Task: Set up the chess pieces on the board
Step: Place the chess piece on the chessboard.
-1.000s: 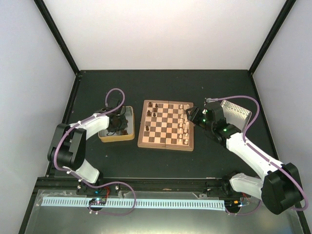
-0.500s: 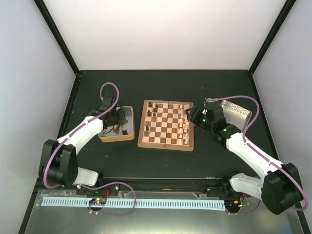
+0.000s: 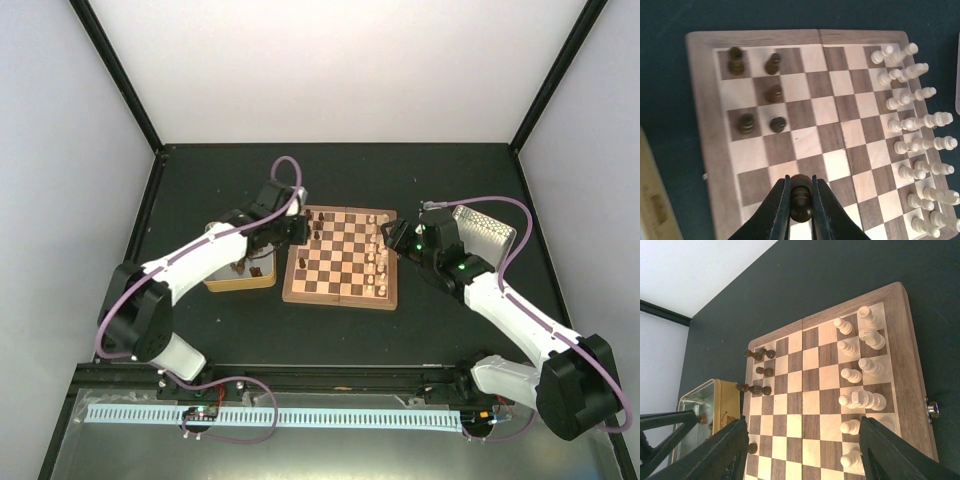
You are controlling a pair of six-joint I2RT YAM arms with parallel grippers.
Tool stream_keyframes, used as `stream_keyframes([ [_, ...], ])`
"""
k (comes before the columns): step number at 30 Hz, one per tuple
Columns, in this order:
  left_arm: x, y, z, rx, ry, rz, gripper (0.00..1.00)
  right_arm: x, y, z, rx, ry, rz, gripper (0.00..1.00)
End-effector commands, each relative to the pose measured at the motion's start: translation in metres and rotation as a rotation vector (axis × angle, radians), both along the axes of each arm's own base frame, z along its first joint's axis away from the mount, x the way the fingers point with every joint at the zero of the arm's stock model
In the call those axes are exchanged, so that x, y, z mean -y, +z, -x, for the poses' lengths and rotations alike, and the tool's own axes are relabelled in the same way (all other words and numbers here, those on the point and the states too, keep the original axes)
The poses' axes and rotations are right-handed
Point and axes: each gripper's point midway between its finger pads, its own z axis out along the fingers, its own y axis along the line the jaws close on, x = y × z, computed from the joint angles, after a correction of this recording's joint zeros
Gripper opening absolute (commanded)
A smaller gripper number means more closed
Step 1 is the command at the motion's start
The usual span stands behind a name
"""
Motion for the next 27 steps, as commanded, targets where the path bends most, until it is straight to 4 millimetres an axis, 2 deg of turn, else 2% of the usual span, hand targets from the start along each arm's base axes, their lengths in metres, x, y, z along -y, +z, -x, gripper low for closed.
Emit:
stream_keyframes([
  [1, 0.019, -0.01, -0.008, 0.011, -0.03, -0.114, 0.07, 0.004, 0.008, -0.002, 0.032, -0.018, -0.01, 0.62],
  [9, 0.043, -0.051, -0.011, -0.081, -0.054, -0.202, 0.07, 0.007, 0.007, 0.001, 0.033, -0.025, -0.001, 0.62],
  [14, 0.041, -0.067, -0.016, -0.107, -0.036, -0.247, 0.07, 0.008, 0.006, 0.001, 0.032, -0.026, 0.003, 0.62],
  [27, 0.038, -0.087, -0.023, -0.141, -0.024, -0.321, 0.09, 0.008, 0.006, 0.001, 0.032, -0.028, 0.003, 0.62],
])
